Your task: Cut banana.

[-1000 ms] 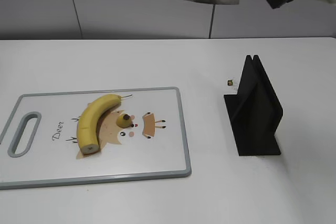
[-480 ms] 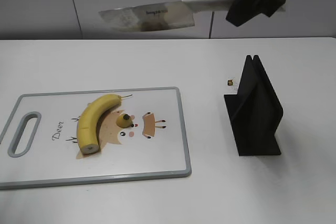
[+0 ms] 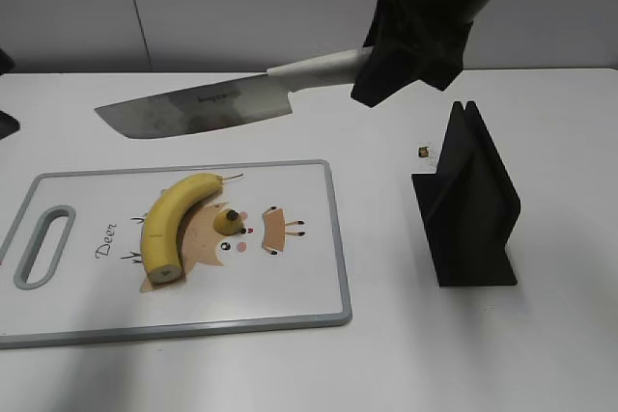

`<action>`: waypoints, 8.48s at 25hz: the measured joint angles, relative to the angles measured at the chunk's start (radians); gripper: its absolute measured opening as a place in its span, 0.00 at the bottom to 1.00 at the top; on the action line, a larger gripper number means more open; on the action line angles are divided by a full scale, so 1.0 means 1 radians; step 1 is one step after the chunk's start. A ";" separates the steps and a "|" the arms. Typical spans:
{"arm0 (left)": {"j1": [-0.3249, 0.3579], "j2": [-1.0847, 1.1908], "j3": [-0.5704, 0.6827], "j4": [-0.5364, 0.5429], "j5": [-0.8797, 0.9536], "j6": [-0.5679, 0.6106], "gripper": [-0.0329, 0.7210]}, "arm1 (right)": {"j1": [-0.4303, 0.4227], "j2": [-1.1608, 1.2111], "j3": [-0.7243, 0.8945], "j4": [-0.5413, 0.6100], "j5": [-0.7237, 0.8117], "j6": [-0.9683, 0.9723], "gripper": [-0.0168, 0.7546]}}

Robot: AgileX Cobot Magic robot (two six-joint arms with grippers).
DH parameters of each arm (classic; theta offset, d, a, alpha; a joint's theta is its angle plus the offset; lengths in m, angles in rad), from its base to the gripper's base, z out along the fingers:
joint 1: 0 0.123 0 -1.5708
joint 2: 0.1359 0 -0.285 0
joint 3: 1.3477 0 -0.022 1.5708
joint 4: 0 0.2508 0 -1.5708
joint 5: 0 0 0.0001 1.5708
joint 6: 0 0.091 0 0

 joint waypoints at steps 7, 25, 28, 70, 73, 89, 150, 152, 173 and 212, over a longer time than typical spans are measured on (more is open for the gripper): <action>-0.020 0.173 -0.055 0.014 0.037 0.003 0.81 | 0.050 0.036 0.000 0.042 -0.002 -0.044 0.23; -0.023 0.273 -0.057 0.053 0.116 -0.080 0.06 | 0.087 0.055 -0.001 0.151 -0.015 -0.110 0.23; -0.026 0.273 -0.057 0.075 0.123 -0.108 0.05 | 0.095 0.063 0.003 0.131 -0.022 -0.085 0.23; -0.173 0.454 0.236 0.218 -0.312 -0.330 0.03 | 0.239 0.340 0.007 -0.311 -0.156 0.262 0.30; -0.173 0.431 0.236 0.227 -0.307 -0.331 0.03 | 0.239 0.340 0.002 -0.309 -0.152 0.266 0.30; -0.172 0.479 0.236 0.236 -0.364 -0.335 0.03 | 0.237 0.361 -0.007 -0.331 -0.200 0.273 0.31; -0.174 0.202 0.228 0.282 -0.289 -0.341 0.82 | 0.241 0.208 -0.075 -0.329 -0.139 0.275 0.31; -0.169 0.169 0.228 0.283 -0.298 -0.341 0.84 | 0.241 0.190 -0.075 -0.330 -0.130 0.274 0.30; 0.161 -0.229 0.231 0.256 -0.411 -0.581 0.83 | 0.237 0.000 -0.077 -0.375 0.080 0.462 0.23; 0.184 -1.086 0.558 0.308 0.112 -1.129 0.82 | -0.050 -0.381 0.365 -0.457 -0.010 1.468 0.23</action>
